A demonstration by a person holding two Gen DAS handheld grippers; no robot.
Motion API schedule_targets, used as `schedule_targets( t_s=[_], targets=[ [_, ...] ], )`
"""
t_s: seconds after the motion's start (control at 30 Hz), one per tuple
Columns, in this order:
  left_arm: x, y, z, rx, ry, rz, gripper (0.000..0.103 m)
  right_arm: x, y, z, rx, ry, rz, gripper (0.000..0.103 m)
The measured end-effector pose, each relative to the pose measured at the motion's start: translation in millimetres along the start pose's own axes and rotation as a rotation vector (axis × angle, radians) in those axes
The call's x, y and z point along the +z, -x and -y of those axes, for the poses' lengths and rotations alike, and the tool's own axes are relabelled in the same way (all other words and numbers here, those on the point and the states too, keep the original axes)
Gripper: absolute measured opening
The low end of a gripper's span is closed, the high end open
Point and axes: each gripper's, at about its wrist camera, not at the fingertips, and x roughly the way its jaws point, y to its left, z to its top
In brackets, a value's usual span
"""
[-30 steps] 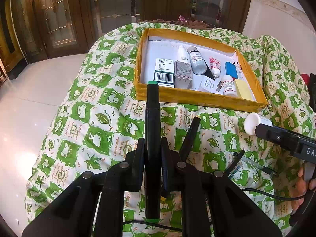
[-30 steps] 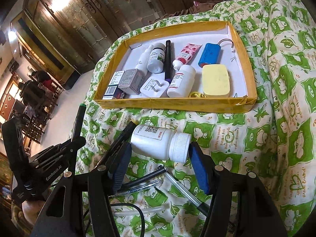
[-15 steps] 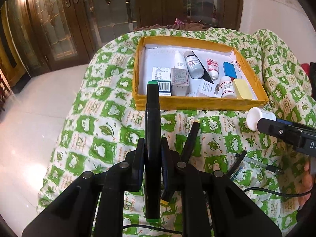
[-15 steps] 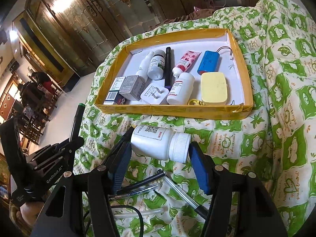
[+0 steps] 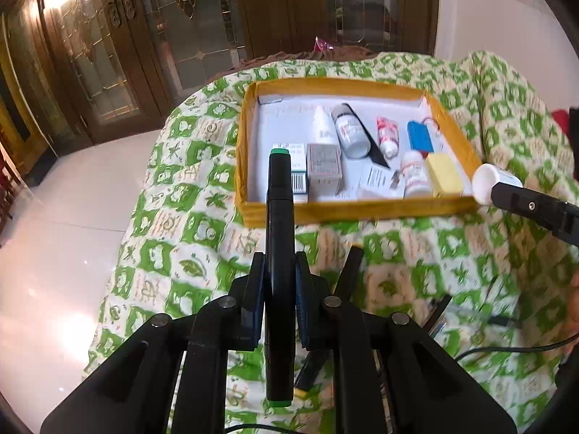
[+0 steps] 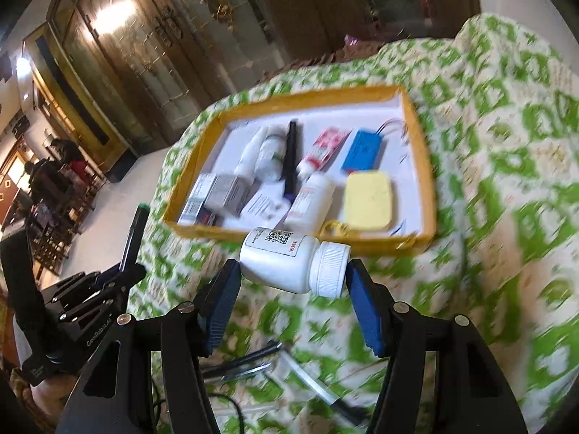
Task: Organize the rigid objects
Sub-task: 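Carry the marker and pill bottle toward the tray with both tools, then lower the marker and pill bottle into the tray and open both tools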
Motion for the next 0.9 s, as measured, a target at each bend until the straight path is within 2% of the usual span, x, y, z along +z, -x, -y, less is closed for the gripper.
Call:
schedule_targets(
  t_s=[0.2,0.5,0.77,0.9],
  targets=[
    [4.7,-2.3,-1.1,-0.027,0.041,0.006,0.012,17.4,14.6,30.7,-0.058,-0.062,0.071,0.055],
    [4.2,-16.5,0.1,-0.052,0.057,-0.031,0.012,30.9,25.0,60.2,-0.070,-0.150,0.097,0.055],
    [61.3,-37.3,-6.4,-0.115,0.113,-0.056,0.012,55.4,-1.0,66.0,-0.038,-0.176,0.038,0.055],
    [90.0,-50.6,-2.3,-0.120,0.098,-0.058,0.012,74.0,-23.2,86.3,0.025,-0.271,-0.010,0.055]
  ],
)
